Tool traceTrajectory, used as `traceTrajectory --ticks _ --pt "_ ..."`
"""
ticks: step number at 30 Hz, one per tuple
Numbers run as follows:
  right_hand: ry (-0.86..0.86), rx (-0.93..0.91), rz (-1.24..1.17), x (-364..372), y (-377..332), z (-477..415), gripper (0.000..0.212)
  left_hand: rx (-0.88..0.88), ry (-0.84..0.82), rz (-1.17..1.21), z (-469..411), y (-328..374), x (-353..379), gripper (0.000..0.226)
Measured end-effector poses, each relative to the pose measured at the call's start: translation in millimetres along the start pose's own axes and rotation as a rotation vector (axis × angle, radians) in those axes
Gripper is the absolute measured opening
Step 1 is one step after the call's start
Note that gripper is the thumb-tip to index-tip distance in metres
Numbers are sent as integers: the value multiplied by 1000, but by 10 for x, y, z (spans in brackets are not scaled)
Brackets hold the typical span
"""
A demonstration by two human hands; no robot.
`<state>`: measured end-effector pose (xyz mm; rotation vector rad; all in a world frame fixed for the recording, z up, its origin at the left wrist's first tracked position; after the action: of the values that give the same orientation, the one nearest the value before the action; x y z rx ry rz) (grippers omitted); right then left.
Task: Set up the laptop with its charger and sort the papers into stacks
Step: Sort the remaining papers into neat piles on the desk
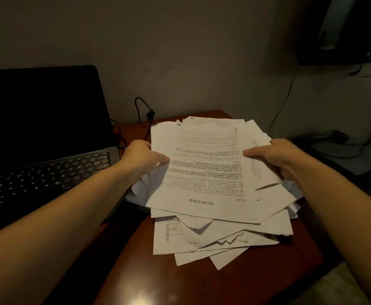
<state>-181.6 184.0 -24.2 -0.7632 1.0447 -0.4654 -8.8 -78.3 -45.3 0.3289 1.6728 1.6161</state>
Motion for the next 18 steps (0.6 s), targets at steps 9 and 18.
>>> traceTrajectory --ticks 9,18 --pt "-145 -7 -58 11 105 -11 29 102 -228 215 199 12 -34 39" --pt "116 -239 208 92 165 169 53 218 -336 267 448 86 -120 42"
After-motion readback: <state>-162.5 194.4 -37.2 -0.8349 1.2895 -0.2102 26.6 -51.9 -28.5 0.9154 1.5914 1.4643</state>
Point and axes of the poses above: each hand's wrist, its own z-axis away from the middle knuckle, its own x-axis out of the palm, y = z × x, the point moved 2 cm from there along -z, towards the middle knuckle, and after that the axes turned 12 degrees about z, right-handed, at the moved point
